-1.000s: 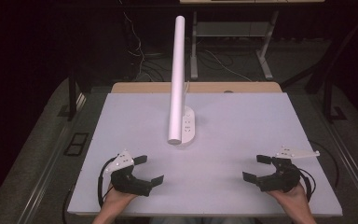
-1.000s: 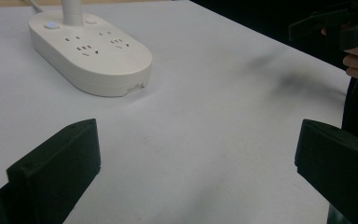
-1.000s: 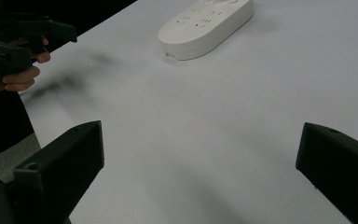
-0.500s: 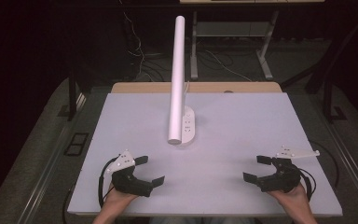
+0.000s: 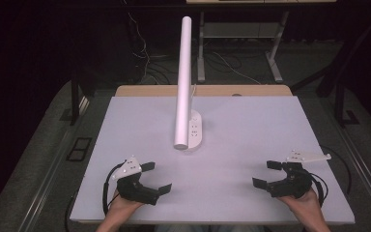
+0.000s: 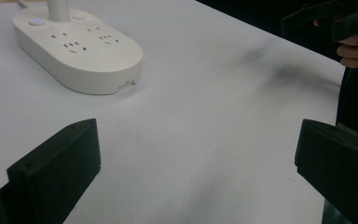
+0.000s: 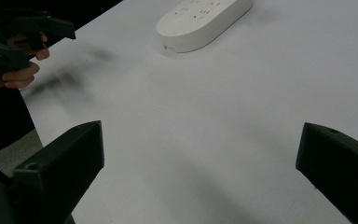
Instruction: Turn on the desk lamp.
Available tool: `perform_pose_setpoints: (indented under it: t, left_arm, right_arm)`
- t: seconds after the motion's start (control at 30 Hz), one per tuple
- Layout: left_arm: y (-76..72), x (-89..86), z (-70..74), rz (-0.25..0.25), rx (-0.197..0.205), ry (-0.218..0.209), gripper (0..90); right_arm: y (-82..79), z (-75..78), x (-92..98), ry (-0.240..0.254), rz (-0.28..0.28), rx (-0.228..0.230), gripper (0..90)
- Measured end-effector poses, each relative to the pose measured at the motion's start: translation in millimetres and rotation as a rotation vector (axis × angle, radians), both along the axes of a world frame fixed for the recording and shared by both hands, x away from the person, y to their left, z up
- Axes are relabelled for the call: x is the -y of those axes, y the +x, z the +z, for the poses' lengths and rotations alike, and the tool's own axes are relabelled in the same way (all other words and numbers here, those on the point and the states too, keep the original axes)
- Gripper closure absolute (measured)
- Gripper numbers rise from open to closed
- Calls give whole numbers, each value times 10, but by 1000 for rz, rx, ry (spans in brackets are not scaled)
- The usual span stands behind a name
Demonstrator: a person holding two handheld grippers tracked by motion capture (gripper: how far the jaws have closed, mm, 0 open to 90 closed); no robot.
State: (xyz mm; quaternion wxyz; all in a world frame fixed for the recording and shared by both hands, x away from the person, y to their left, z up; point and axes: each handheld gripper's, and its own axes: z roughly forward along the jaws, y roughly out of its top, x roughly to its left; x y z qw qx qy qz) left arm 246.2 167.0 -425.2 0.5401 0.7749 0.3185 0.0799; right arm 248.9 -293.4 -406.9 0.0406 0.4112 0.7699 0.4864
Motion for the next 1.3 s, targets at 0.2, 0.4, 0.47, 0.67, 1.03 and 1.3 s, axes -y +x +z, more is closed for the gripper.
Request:
perform_pose_setpoints:
  t: [0.2, 0.4, 0.47, 0.67, 1.03, 1.3]
  left_arm:
    - [-8, 5, -1, -2, 1, 0, 0]
    - [-12, 2, -1, -2, 3, 0, 0]
    - [-10, -2, -2, -1, 2, 1, 0]
    - [-7, -1, -6, 4, 0, 1, 0]
    - [-5, 1, -11, 3, 0, 5, 0]
    - [-4, -3, -10, 5, 0, 4, 0]
  right_arm:
    - [24, 30, -9, -9, 7, -7, 4]
    - [75, 54, -31, -9, 13, -14, 4]
    - [91, 69, -39, -14, 18, -16, 4]
    - [133, 101, -66, -20, 33, -22, 4]
    - [239, 187, -91, -22, 39, -24, 4]
    - [347, 290, -129, -30, 58, -33, 4]
